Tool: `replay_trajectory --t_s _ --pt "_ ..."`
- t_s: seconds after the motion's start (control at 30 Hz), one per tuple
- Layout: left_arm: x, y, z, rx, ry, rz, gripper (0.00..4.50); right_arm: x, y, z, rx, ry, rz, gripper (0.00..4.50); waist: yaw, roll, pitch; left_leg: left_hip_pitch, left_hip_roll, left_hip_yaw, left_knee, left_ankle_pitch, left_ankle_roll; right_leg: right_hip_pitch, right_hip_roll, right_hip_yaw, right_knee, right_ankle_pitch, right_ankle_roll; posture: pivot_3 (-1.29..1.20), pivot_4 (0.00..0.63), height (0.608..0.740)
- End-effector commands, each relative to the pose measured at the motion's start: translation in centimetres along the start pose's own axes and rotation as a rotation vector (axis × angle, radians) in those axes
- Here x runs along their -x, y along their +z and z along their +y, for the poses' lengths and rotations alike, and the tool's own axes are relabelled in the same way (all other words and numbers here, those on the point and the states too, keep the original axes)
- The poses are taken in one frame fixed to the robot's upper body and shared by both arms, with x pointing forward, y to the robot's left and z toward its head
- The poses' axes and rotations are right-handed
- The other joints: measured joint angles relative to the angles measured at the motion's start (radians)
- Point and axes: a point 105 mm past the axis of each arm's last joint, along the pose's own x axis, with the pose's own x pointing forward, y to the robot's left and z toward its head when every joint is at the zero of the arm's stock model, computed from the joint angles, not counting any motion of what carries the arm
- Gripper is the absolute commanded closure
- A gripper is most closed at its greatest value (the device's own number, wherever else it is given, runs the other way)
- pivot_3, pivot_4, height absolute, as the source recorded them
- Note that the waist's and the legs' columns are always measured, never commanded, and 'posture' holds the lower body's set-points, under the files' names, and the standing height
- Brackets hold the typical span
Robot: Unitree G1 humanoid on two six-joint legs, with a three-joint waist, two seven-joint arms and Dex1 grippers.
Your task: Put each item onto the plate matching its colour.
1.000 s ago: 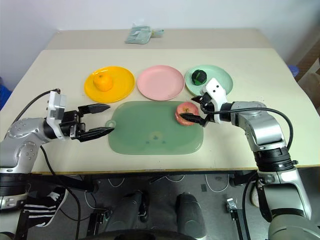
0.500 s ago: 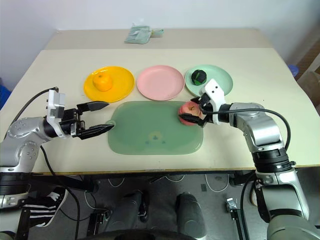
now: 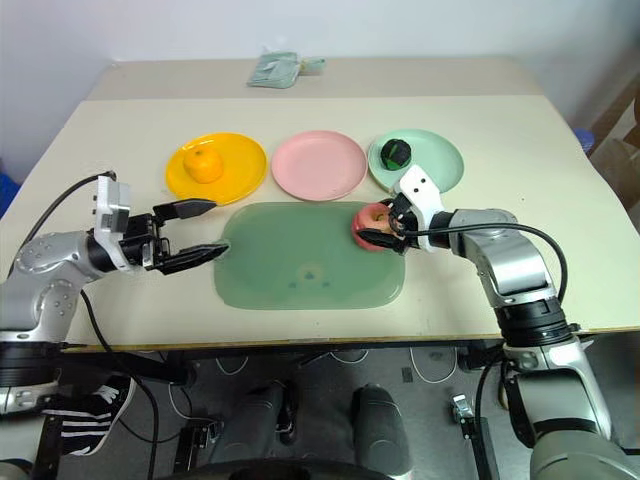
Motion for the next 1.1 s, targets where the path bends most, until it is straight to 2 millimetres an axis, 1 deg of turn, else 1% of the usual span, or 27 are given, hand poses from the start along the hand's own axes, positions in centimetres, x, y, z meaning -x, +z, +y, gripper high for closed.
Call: replay_trajectory --t_s 0.03,0.1,0.13,0.17,0.2,0.27,0.33,0.4,0.47,0.5,0.6,0.63,0.67,0.73,0.83,0.87,0.93,1.0,1.03,1.1 --pt "0.7 1.2 2.6 -0.060 0.185 -0.038 0.00 -0.8 6.7 -0.4 0.058 -0.071 -0.255 1.31 -0.001 0.000 0.000 0.000 0.000 0.000 0.000 0.000 0.000 0.000 0.000 0.000 0.000 0.000 0.000 0.00 0.150 0.740" --pt "0.8 0.8 3.1 -0.074 0.240 -0.030 0.00 -2.7 8.3 -0.6 0.089 -0.124 -0.325 1.31 -0.003 0.000 0.000 0.000 0.000 0.000 0.000 0.000 0.000 -0.001 0.000 0.000 0.001 0.000 0.000 0.00 0.150 0.740" --pt "0.8 0.3 3.5 -0.099 0.276 0.001 0.00 -3.9 9.1 -1.2 0.101 -0.180 -0.354 1.31 -0.001 0.000 0.000 0.000 0.000 0.000 0.000 0.000 0.000 -0.001 0.000 0.000 0.001 0.000 0.000 0.00 0.150 0.740" --pt "0.8 -0.2 3.7 -0.121 0.302 0.024 0.00 -4.6 9.5 -1.5 0.108 -0.217 -0.371 1.31 -0.001 0.000 0.000 0.000 0.000 0.000 0.000 0.000 0.000 -0.001 0.000 0.000 0.001 0.000 0.000 0.00 0.150 0.740" --pt "0.8 -0.5 4.3 -0.146 0.350 0.039 0.00 -5.7 9.5 -2.2 0.082 -0.264 -0.374 1.31 0.002 0.000 0.000 0.000 0.000 0.000 0.000 0.000 0.000 0.000 0.000 0.000 0.001 0.000 0.000 0.00 0.150 0.740" --pt "0.7 -0.9 5.0 -0.168 0.406 0.046 0.00 -7.1 9.1 -2.9 0.068 -0.316 -0.357 1.31 0.007 -0.001 0.000 0.000 -0.001 0.000 0.000 0.000 0.000 0.000 0.000 0.000 0.001 0.000 0.000 0.00 0.150 0.740" --pt "0.3 -1.0 4.7 -0.174 0.400 0.045 0.00 -8.5 7.9 -3.4 0.124 -0.369 -0.298 1.31 0.011 -0.001 -0.001 -0.001 -0.002 0.000 0.000 0.000 0.000 0.000 -0.001 0.000 0.000 0.000 0.001 0.00 0.150 0.740" --pt "-0.1 -1.0 4.1 -0.164 0.385 0.031 0.00 -9.1 7.1 -4.0 0.174 -0.414 -0.265 1.31 0.010 -0.001 -0.001 -0.001 -0.003 0.000 0.000 0.000 0.000 0.000 -0.001 0.000 -0.001 0.001 0.001 0.00 0.150 0.740" --pt "-0.2 -0.8 3.2 -0.174 0.355 0.020 0.00 -9.4 7.0 -4.1 0.109 -0.411 -0.283 0.37 0.003 -0.001 0.000 -0.002 -0.003 0.000 0.000 0.000 0.000 0.000 -0.002 0.000 -0.001 0.001 0.001 0.00 0.150 0.740" --pt "0.0 -0.9 2.7 -0.170 0.342 0.022 0.00 -9.4 6.9 -4.2 0.104 -0.404 -0.287 0.04 -0.001 -0.001 0.000 -0.002 -0.002 0.000 -0.001 0.000 -0.001 0.000 -0.002 0.001 -0.001 0.001 0.001 0.00 0.150 0.740" --pt "0.6 -0.8 1.6 -0.156 0.325 0.006 0.00 -9.1 6.7 -4.3 0.125 -0.376 -0.292 0.04 -0.010 -0.001 0.000 -0.001 -0.001 0.001 -0.002 0.001 -0.001 -0.001 -0.001 0.001 -0.001 0.001 0.001 0.00 0.150 0.740" --pt "0.8 -0.6 1.4 -0.150 0.324 -0.010 0.00 -9.0 6.9 -4.2 0.128 -0.359 -0.301 0.04 -0.011 -0.001 0.000 -0.001 -0.001 0.001 -0.002 0.000 -0.001 -0.002 -0.001 0.002 0.000 0.001 0.001 0.00 0.150 0.740" --pt "1.1 -0.3 1.2 -0.146 0.323 -0.027 0.00 -8.7 7.4 -4.1 0.132 -0.351 -0.326 0.04 -0.011 -0.001 0.000 -0.001 0.000 0.001 -0.002 0.000 -0.001 -0.002 0.000 0.002 0.000 0.001 0.001 0.00 0.150 0.740" --pt "1.3 0.2 0.7 -0.140 0.311 -0.064 0.00 -8.0 8.3 -3.9 0.098 -0.292 -0.374 0.04 -0.010 -0.001 0.000 -0.001 0.000 0.001 -0.002 0.000 -0.001 -0.002 0.000 0.002 0.000 0.001 0.001 0.00 0.150 0.740" --pt "1.0 1.0 -0.1 -0.127 0.279 -0.117 0.00 -6.3 8.7 -3.4 0.094 -0.174 -0.419 0.04 0.002 0.000 0.000 -0.001 0.000 0.001 -0.001 0.000 -0.001 -0.001 0.000 0.002 0.000 0.001 0.001 0.00 0.150 0.740" --pt "1.0 1.2 -0.3 -0.120 0.262 -0.129 0.00 -5.7 9.0 -2.8 0.085 -0.116 -0.436 0.04 0.004 0.000 0.000 -0.001 0.000 0.001 -0.001 0.000 0.000 -0.001 -0.001 0.001 0.000 0.001 0.001 0.00 0.150 0.740" --pt "1.1 1.4 -0.7 -0.109 0.230 -0.142 0.00 -4.0 9.5 -2.3 0.101 -0.058 -0.479 0.04 0.007 -0.001 0.000 -0.001 -0.001 0.000 -0.001 0.000 0.000 0.000 -0.001 0.001 -0.001 0.001 0.001 0.00 0.150 0.740" --pt "0.6 1.2 -1.3 -0.092 0.200 -0.145 0.00 -2.1 9.8 -1.2 0.096 0.053 -0.515 0.04 0.006 -0.001 0.000 -0.001 -0.001 0.000 -0.001 0.000 0.000 0.000 -0.001 0.001 -0.001 0.001 0.001 0.00 0.150 0.740" --pt "0.4 1.0 -1.6 -0.079 0.180 -0.144 0.00 -1.4 9.9 -0.4 0.111 0.101 -0.513 0.04 0.006 -0.001 0.000 -0.001 -0.001 0.000 -0.001 0.000 0.000 0.000 -0.001 0.001 -0.001 0.001 0.001 0.00 0.150 0.740" --pt "0.2 0.1 -2.4 -0.042 0.129 -0.120 0.00 -0.3 9.4 2.1 0.184 0.205 -0.474 0.04 0.003 0.000 0.000 -0.001 -0.001 0.000 -0.001 0.000 0.000 0.000 -0.001 0.001 -0.002 0.001 0.001 0.00 0.150 0.740"
